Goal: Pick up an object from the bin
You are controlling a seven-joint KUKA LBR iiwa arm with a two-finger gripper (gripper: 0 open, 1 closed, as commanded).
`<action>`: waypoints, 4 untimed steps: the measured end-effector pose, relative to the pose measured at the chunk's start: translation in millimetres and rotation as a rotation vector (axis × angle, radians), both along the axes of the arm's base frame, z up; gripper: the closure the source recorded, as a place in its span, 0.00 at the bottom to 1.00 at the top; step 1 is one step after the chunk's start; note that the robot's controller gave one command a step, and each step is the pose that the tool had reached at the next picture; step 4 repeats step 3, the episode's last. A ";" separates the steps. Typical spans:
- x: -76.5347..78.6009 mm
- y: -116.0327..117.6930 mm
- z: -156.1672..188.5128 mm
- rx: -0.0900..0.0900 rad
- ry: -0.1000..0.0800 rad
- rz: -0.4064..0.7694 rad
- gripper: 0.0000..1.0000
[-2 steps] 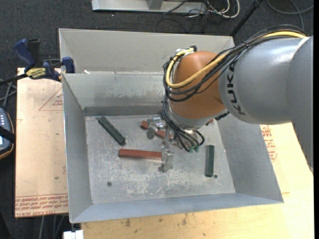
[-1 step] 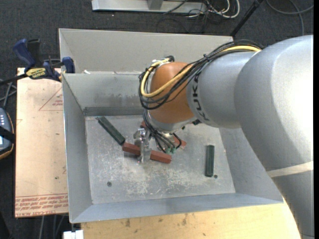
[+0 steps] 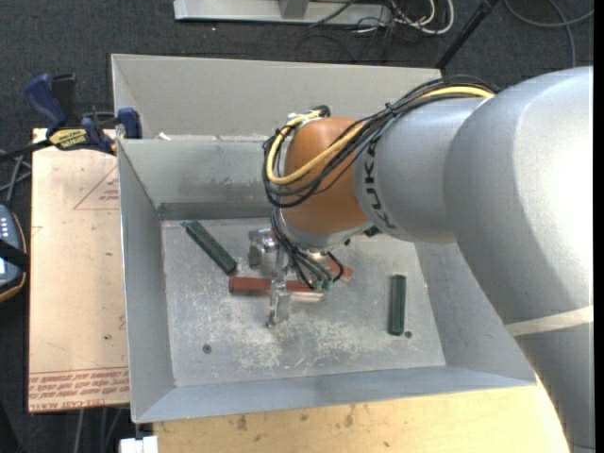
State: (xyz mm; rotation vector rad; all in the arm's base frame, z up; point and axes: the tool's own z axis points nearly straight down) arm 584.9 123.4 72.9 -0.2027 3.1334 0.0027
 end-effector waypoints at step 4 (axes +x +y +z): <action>15.0 -2.4 170.1 0.000 -0.008 0.060 1.00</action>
Offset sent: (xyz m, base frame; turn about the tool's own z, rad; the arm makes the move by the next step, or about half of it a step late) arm 0.0000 0.0000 0.0000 0.0000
